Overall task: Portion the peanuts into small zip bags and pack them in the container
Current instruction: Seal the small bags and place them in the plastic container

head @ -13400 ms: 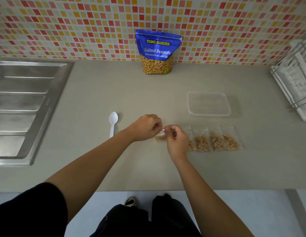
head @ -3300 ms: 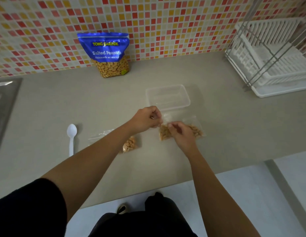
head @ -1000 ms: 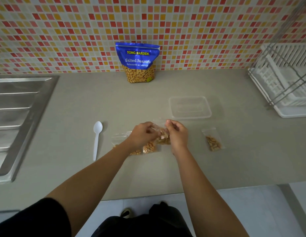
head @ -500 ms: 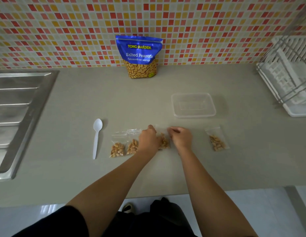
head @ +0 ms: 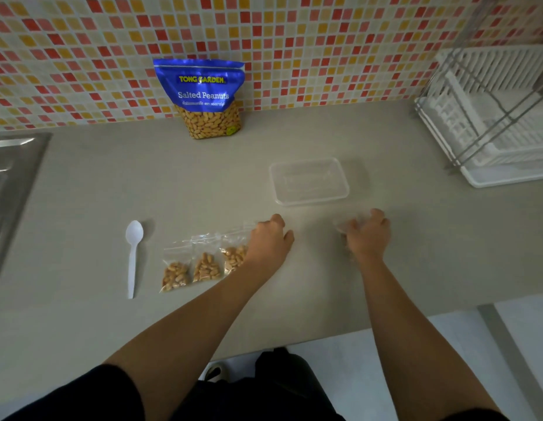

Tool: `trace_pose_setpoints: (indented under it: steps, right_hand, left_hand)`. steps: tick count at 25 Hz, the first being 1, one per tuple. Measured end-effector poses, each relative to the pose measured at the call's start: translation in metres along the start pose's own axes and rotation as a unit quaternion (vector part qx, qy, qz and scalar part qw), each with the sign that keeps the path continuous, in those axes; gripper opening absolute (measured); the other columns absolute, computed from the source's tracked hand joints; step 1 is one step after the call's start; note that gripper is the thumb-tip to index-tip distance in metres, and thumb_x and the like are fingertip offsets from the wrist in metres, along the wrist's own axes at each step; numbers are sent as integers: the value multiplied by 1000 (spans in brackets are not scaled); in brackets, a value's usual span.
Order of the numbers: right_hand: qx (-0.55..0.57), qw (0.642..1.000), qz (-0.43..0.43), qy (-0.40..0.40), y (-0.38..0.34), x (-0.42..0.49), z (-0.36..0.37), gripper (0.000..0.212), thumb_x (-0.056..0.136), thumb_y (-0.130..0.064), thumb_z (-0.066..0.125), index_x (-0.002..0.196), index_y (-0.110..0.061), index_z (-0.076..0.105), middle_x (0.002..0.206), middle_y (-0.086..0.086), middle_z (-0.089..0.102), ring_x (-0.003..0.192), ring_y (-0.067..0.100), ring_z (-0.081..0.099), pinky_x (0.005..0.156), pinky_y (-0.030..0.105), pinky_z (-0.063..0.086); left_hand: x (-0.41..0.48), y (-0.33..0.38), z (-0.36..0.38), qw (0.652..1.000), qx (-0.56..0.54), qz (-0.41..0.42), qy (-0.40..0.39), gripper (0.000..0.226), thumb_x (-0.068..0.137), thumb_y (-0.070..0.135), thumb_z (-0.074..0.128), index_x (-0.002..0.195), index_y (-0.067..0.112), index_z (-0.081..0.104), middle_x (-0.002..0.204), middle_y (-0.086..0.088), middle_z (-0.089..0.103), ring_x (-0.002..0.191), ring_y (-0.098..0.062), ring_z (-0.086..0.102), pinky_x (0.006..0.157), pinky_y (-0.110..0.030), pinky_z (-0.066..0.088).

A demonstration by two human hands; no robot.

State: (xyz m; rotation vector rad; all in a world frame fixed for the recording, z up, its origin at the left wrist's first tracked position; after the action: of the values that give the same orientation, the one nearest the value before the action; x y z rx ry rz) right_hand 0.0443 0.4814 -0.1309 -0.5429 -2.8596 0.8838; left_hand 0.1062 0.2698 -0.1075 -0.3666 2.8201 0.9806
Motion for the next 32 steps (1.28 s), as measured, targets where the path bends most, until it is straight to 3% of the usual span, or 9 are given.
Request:
trace_pose_setpoints:
  steps: [3, 10, 12, 15, 20, 23, 27, 30, 32]
  right_hand:
    - [-26, 993, 55, -106, 13, 7, 12, 47, 79, -18, 65, 120, 0, 51, 116, 23, 60, 109, 37, 57, 91, 39, 44]
    - [244, 958, 14, -152, -2, -24, 12, 15, 89, -22, 60, 92, -10, 67, 79, 1, 66, 67, 6, 62, 69, 20, 43]
    - [321, 930, 13, -180, -18, -36, 13, 12, 91, -20, 58, 90, -11, 66, 79, -1, 67, 62, -4, 62, 68, 19, 47]
    - [410, 888, 11, -206, -46, -54, 13, 7, 90, -15, 58, 93, -13, 65, 84, 0, 69, 66, -2, 65, 67, 15, 51]
    - [506, 840, -2, -194, -87, -85, 12, 8, 89, -15, 60, 94, -14, 66, 88, 1, 70, 71, 3, 66, 67, 19, 55]
    - [506, 841, -23, -192, -105, -99, 16, 8, 89, -16, 61, 88, -21, 67, 84, 0, 71, 66, 4, 66, 66, 22, 54]
    - [489, 838, -53, -238, -127, -118, 26, 7, 88, -15, 61, 90, -18, 68, 85, 6, 71, 64, 6, 67, 65, 22, 56]
    - [511, 823, -40, -245, -135, -129, 31, 7, 87, -14, 63, 86, -19, 68, 86, 7, 70, 68, 8, 66, 61, 19, 53]
    - [499, 833, -44, -235, -139, -134, 32, 8, 88, -14, 63, 84, -20, 66, 85, 3, 69, 67, 8, 66, 60, 18, 52]
  left_hand:
    - [3, 8, 7, 1000, 4, 12, -9, 32, 89, 23, 52, 115, 4, 55, 97, -19, 70, 97, -35, 63, 87, -39, 50]
    - [8, 23, -1, 996, -47, 72, 4, 29, 89, 20, 56, 113, 5, 61, 105, -13, 69, 97, -28, 65, 87, -35, 50]
    - [7, 24, -8, 994, -77, 79, -14, 36, 89, 25, 59, 120, 7, 60, 114, -11, 67, 101, -23, 65, 91, -26, 48]
    - [3, 18, -32, 985, -157, 66, -18, 35, 85, 20, 66, 119, 9, 61, 103, -10, 71, 90, -17, 67, 76, -3, 42]
    - [-7, -7, -71, 953, -298, 14, -41, 8, 84, 11, 66, 92, 8, 66, 74, -8, 66, 74, -20, 66, 81, -37, 58]
    - [-11, -20, -91, 967, -245, 53, -37, 6, 83, 21, 68, 84, 15, 68, 80, -14, 67, 76, -18, 62, 81, -40, 53]
    - [-13, -25, -115, 985, -129, 118, -10, 17, 81, 25, 71, 92, 13, 73, 73, 2, 69, 66, -2, 60, 69, -18, 47]
    - [-14, -24, -126, 987, -41, 152, 3, 11, 83, 22, 68, 87, 13, 73, 76, -2, 70, 71, -13, 61, 70, -23, 47]
    - [-17, -23, -129, 984, 9, 177, 10, 12, 84, 20, 65, 86, 10, 72, 78, -3, 68, 71, -16, 58, 66, -14, 42]
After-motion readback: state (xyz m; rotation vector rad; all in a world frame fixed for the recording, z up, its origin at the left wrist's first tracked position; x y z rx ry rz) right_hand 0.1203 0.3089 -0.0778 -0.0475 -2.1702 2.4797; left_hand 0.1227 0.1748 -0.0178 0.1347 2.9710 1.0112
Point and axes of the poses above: each hand's wrist, its own x-axis towards the middle knuckle, its own z-axis out of the palm, y = z × x, the point moved 5 cm from there along x, towards the middle knuckle
